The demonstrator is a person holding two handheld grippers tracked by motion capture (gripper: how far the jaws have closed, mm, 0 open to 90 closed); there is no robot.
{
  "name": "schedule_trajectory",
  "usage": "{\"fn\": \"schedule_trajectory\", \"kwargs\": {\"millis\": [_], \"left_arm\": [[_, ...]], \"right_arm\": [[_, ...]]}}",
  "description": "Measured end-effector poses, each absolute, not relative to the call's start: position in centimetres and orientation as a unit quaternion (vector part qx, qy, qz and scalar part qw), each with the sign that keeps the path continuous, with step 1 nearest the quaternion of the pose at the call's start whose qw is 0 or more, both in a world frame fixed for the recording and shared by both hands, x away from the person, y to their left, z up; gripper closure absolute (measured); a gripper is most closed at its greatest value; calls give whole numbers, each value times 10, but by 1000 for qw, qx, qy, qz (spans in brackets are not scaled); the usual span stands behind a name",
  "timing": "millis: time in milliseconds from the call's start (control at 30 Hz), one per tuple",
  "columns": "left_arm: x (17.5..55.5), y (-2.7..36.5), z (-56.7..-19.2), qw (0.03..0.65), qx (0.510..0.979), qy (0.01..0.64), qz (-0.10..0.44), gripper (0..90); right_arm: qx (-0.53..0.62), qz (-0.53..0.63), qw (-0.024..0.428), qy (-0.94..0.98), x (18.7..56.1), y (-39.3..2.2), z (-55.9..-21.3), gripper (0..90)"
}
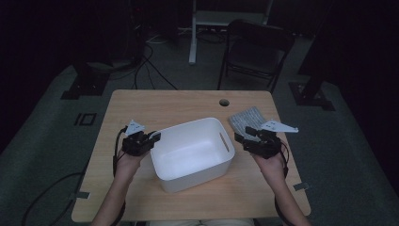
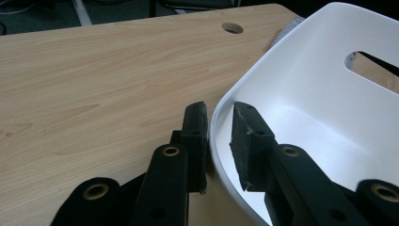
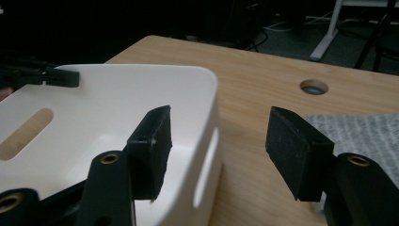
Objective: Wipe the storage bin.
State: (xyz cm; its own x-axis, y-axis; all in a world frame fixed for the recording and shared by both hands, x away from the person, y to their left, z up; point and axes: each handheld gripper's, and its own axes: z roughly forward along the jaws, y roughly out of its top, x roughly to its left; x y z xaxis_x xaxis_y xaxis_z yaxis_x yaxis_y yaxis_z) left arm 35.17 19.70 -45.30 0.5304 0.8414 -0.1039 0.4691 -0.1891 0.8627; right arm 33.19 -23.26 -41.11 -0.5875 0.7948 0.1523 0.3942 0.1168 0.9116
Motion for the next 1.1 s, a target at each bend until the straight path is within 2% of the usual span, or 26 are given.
{"fn": "schedule_trajectory", "kwargs": {"millis": [433, 767, 900, 1100], "left_arm": [[352, 197, -453, 463, 744, 439, 199, 759], [353, 197, -453, 464, 744, 437, 197, 759], [353, 197, -454, 465, 744, 437, 197, 758], [353, 198, -453, 465, 746, 435, 197, 759]], "right_arm": [[458, 495, 226, 703, 383, -277, -432, 374], [492, 469, 231, 696, 425, -288, -460, 358], [498, 451, 230, 704, 444, -285, -477, 321], [510, 423, 227, 714, 465, -280, -495, 321]]}}
